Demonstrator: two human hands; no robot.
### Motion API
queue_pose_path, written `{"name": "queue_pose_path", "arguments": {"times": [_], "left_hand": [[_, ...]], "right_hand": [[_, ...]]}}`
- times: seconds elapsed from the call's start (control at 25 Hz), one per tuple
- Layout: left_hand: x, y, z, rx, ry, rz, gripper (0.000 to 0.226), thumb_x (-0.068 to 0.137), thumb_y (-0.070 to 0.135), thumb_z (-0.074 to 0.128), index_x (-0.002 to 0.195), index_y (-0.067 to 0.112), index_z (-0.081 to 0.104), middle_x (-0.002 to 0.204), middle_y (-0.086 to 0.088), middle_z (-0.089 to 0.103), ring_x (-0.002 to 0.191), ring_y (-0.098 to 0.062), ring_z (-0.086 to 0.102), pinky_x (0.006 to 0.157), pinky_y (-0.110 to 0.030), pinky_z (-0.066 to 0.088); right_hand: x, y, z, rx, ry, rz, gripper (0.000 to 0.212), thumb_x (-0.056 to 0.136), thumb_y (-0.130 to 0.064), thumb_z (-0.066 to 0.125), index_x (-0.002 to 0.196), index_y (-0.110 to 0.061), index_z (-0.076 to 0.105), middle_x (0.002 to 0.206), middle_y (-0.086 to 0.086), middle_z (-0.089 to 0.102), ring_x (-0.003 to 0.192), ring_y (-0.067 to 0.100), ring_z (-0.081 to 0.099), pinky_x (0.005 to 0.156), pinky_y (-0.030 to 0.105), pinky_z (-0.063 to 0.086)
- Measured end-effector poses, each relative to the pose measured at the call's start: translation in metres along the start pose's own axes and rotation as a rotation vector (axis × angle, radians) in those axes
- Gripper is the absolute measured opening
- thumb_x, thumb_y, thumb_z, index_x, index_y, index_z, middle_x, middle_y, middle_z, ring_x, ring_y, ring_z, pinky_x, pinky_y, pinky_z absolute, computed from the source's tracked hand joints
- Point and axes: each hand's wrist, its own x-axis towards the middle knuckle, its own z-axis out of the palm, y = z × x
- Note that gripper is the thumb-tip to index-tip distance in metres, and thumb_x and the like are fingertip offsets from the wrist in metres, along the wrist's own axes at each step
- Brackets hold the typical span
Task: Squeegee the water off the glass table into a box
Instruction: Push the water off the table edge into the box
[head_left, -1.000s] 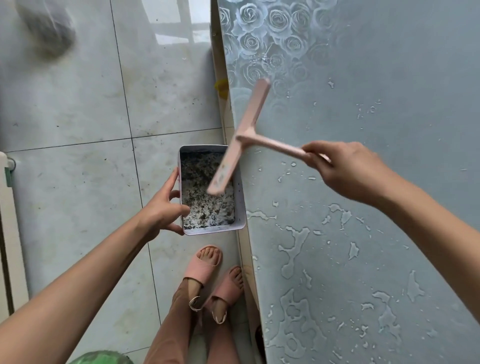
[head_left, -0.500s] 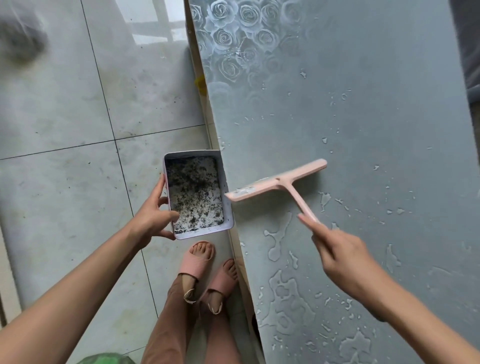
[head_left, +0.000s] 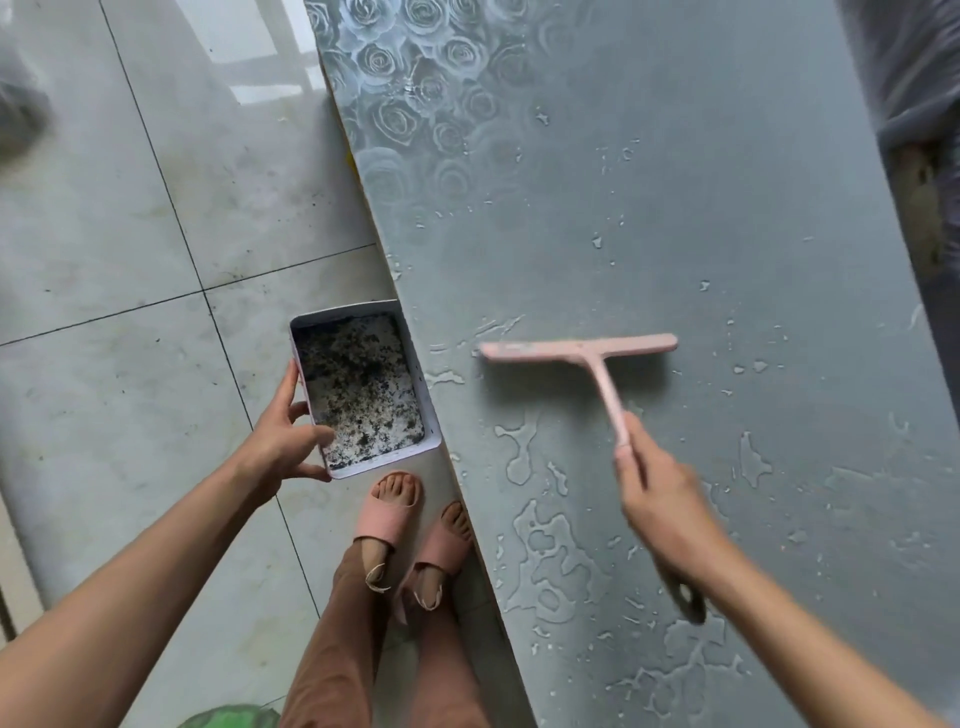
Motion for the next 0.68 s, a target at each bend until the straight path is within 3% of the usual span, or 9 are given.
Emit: {"name": "queue_pose_path", "arguments": {"times": [0.12,0.16,0.24,0.32,0.44,0.56,0.68], "left_hand": [[-0.003,0.0,0.001,0.019,-0.006,0.003,0.101,0.084,-0.018,0.046,0.144,0.057,0.014,0.13,-0.003,0.047,0.105,-0.028,0.057,0.052,-0.042,0.059],[-0.003,0.001,0.001,0.025,-0.004,0.005,0.101,0.085,-0.018,0.046,0.144,0.056,0.014,0.131,-0.004,0.048,0.103,-0.027,0.057,0.052,-0.043,0.059],[-0.002,0.002,0.0,0.034,-0.005,0.009,0.1,0.085,-0.018,0.046,0.144,0.056,0.014,0.13,-0.006,0.049,0.1,-0.025,0.058,0.052,-0.043,0.059],[-0.001,0.001,0.0,0.037,-0.01,0.017,0.1,0.085,-0.018,0.046,0.144,0.057,0.015,0.129,-0.007,0.049,0.098,-0.024,0.058,0.053,-0.044,0.059],[0.001,-0.001,-0.001,0.055,-0.003,0.022,0.099,0.085,-0.018,0.045,0.143,0.057,0.017,0.127,-0.008,0.049,0.099,-0.023,0.058,0.054,-0.044,0.059],[0.003,-0.001,0.0,0.062,-0.002,0.017,0.097,0.085,-0.018,0.044,0.141,0.059,0.021,0.125,-0.007,0.051,0.093,-0.018,0.058,0.054,-0.044,0.059],[0.004,0.0,-0.002,0.072,0.006,0.0,0.097,0.085,-0.018,0.044,0.141,0.058,0.021,0.125,-0.008,0.052,0.09,-0.019,0.058,0.054,-0.044,0.059]], "right_hand": [[-0.009,0.007,-0.019,-0.016,-0.006,-0.154,0.038,0.098,-0.029,0.044,0.136,-0.031,0.046,0.059,-0.009,0.047,0.054,0.004,0.045,0.058,0.033,0.038],[-0.001,0.02,-0.039,-0.063,-0.024,-0.188,0.033,0.097,-0.03,0.045,0.129,-0.027,0.052,0.06,-0.011,0.048,0.054,0.002,0.045,0.057,0.027,0.038],[0.021,0.057,-0.088,-0.241,-0.103,-0.194,0.035,0.093,-0.037,0.044,0.122,-0.021,0.056,0.076,-0.014,0.059,0.066,0.0,0.052,0.062,0.018,0.039],[0.035,0.1,-0.132,-0.472,-0.172,-0.112,0.052,0.085,-0.053,0.037,0.127,-0.029,0.055,0.104,-0.009,0.066,0.09,0.012,0.061,0.076,0.027,0.045],[0.043,0.145,-0.161,-0.616,-0.238,-0.036,0.058,0.072,-0.069,0.028,0.122,-0.05,0.052,0.11,-0.016,0.064,0.097,0.014,0.061,0.081,0.039,0.05],[0.056,0.144,-0.143,-0.559,-0.266,-0.08,0.055,0.077,-0.065,0.031,0.125,-0.049,0.053,0.107,-0.017,0.063,0.094,0.012,0.058,0.078,0.036,0.048],[0.091,0.099,-0.09,-0.484,-0.317,-0.257,0.039,0.093,-0.05,0.04,0.129,-0.045,0.051,0.114,-0.013,0.062,0.103,0.013,0.056,0.08,0.033,0.045]]}}
